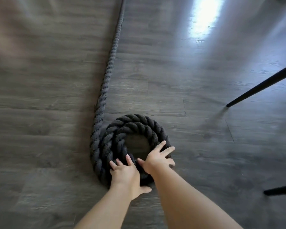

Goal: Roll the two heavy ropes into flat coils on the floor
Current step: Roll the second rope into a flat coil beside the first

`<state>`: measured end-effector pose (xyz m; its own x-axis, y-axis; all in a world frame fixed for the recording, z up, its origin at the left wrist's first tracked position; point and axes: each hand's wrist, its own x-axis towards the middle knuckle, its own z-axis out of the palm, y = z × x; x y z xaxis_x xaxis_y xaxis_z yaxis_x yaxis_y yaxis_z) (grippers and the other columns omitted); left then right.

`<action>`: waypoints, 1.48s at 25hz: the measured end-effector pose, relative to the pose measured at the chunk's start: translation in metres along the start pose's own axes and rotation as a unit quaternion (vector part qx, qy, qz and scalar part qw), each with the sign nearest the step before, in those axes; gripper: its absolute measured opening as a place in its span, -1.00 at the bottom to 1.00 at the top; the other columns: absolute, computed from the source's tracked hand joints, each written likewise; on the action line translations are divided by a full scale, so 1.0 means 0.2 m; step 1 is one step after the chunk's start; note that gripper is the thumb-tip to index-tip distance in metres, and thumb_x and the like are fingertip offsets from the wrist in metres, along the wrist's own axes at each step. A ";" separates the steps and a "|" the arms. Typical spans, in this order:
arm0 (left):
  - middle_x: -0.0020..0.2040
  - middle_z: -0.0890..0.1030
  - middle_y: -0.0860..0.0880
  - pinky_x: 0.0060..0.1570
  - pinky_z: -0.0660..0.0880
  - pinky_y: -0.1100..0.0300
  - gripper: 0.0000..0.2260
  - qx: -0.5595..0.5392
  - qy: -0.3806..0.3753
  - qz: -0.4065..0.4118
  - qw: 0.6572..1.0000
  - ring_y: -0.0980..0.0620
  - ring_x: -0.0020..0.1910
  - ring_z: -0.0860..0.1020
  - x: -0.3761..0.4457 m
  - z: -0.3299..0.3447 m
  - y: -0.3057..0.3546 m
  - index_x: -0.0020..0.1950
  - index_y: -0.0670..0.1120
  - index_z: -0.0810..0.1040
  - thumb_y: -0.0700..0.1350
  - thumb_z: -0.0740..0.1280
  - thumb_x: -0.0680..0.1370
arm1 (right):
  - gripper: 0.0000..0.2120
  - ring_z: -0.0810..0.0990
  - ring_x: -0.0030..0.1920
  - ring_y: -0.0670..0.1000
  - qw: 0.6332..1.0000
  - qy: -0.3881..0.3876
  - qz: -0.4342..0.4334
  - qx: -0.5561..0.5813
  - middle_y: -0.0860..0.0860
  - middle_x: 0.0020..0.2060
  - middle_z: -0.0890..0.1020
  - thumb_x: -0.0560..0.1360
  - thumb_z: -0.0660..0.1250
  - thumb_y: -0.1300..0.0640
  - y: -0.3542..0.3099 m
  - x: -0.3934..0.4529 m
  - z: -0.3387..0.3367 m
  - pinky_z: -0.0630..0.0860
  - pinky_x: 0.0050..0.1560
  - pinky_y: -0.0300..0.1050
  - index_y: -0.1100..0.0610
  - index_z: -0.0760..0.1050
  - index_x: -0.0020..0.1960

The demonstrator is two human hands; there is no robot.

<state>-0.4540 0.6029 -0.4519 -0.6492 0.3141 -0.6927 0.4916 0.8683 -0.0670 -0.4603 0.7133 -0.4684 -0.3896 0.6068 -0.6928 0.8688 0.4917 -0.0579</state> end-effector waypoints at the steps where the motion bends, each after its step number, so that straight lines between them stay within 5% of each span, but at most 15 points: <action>1: 0.53 0.05 -0.43 0.41 0.21 -0.19 0.25 0.011 -0.017 0.028 0.999 -0.45 0.50 0.04 -0.01 -0.04 -0.05 0.57 -0.25 -0.28 0.51 0.33 0.32 | 0.21 0.14 0.39 0.51 1.000 0.003 -0.012 -0.001 0.32 0.49 -0.35 0.41 0.34 -0.37 0.01 0.00 -0.01 0.31 0.29 0.32 0.15 -0.49 0.52; 5: 0.62 -0.08 -0.19 0.46 0.18 -0.10 0.11 0.092 -0.017 0.125 0.988 -0.21 0.57 0.04 -0.05 -0.20 -0.31 0.59 -0.14 -0.31 0.21 0.47 0.44 | 0.21 0.07 0.41 0.53 0.999 -0.017 -0.044 -0.018 0.32 0.47 -0.38 0.40 0.36 -0.37 0.01 0.04 -0.06 0.36 0.26 0.34 0.13 -0.48 0.52; 8: 0.55 -0.39 -0.20 0.49 -0.03 -0.23 0.25 0.226 0.046 0.125 0.965 -0.21 0.57 -0.23 0.07 -0.30 -0.41 0.55 -0.16 -0.41 0.13 0.56 0.36 | 0.24 0.03 0.42 0.54 0.997 -0.006 -0.059 -0.048 0.31 0.48 -0.37 0.37 0.38 -0.38 -0.03 0.10 -0.11 0.36 0.25 0.36 0.12 -0.47 0.53; 12: 0.48 -0.50 -0.27 0.46 -0.15 -0.33 0.32 0.309 0.064 0.136 0.939 -0.27 0.51 -0.38 0.28 -0.40 -0.43 0.52 -0.11 -0.47 0.00 0.63 0.29 | 0.25 0.03 0.41 0.55 0.992 -0.011 -0.093 -0.089 0.30 0.48 -0.37 0.36 0.39 -0.38 -0.09 0.20 -0.20 0.32 0.28 0.36 0.12 -0.48 0.52; 16: 0.58 -0.24 -0.31 0.43 -0.24 -0.38 0.02 0.338 0.043 0.240 0.909 -0.31 0.55 -0.23 0.47 -0.45 -0.37 0.56 -0.10 -0.40 -0.04 0.43 0.53 | 0.28 0.01 0.42 0.55 0.988 -0.015 -0.111 -0.108 0.30 0.48 -0.39 0.35 0.41 -0.37 -0.12 0.28 -0.24 0.31 0.28 0.37 0.11 -0.50 0.51; 19: 0.58 -0.07 -0.34 0.47 -0.13 -0.32 0.33 0.343 0.021 0.294 0.892 -0.34 0.55 -0.15 0.53 -0.48 -0.47 0.55 -0.23 -0.36 0.26 0.57 0.26 | 0.28 -0.05 0.44 0.52 0.986 -0.024 -0.127 -0.102 0.25 0.47 -0.44 0.35 0.43 -0.34 -0.15 0.32 -0.28 0.28 0.30 0.42 0.06 -0.51 0.51; 23: 0.55 0.02 -0.39 0.44 0.03 -0.34 0.38 0.327 0.011 0.298 0.897 -0.39 0.54 -0.05 0.57 -0.46 -0.51 0.54 -0.32 -0.28 0.43 0.50 0.19 | 0.13 -0.23 0.48 0.46 0.995 0.000 -0.093 -0.020 0.15 0.45 -0.52 0.45 0.41 -0.23 -0.20 0.31 -0.28 0.03 0.37 0.50 -0.08 -0.48 0.52; 29: 0.49 0.19 -0.37 0.32 0.27 -0.29 0.32 0.219 0.035 0.156 0.962 -0.38 0.49 0.15 0.66 -0.57 -0.31 0.56 -0.35 -0.16 0.56 0.32 0.24 | 0.06 -0.28 0.51 0.34 0.981 0.013 0.057 0.188 0.22 0.48 -0.44 0.50 0.30 -0.27 -0.45 0.20 -0.23 -0.03 0.40 0.40 0.12 -0.41 0.55; 32: 0.42 0.36 -0.28 0.33 0.31 -0.18 -0.04 0.110 0.054 0.094 0.988 -0.30 0.39 0.32 0.73 -0.68 -0.18 0.54 -0.33 0.06 0.36 0.26 0.47 | -0.01 -0.19 0.52 0.33 0.971 -0.007 0.071 0.227 0.24 0.50 -0.39 0.55 0.27 -0.23 -0.51 0.28 -0.29 0.04 0.45 0.26 0.16 -0.35 0.57; 35: 0.21 0.59 -0.12 0.24 0.46 -0.02 -0.11 0.237 0.010 0.217 0.947 -0.14 0.21 0.55 0.83 -0.91 -0.25 0.32 -0.21 0.48 0.44 0.45 0.26 | -0.02 -0.16 0.50 0.40 0.981 -0.002 0.057 0.183 0.28 0.50 -0.37 0.56 0.31 -0.15 -0.54 0.35 -0.32 0.09 0.44 0.23 0.16 -0.35 0.57; 37: 0.45 0.40 -0.19 0.42 0.25 -0.15 0.13 0.368 0.004 0.306 0.878 -0.16 0.45 0.33 0.94 -1.05 -0.41 0.48 -0.20 0.30 0.40 0.55 0.12 | -0.02 -0.14 0.50 0.43 0.987 0.003 0.048 0.154 0.30 0.50 -0.35 0.55 0.33 -0.14 -0.56 0.39 -0.35 0.12 0.43 0.23 0.15 -0.35 0.57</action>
<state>-0.7382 0.6718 -0.4269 -0.1349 0.6410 -0.7556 0.9899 0.0539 -0.1310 -0.6095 0.7504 -0.4656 -0.3019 0.6452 -0.7019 0.9531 0.2199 -0.2078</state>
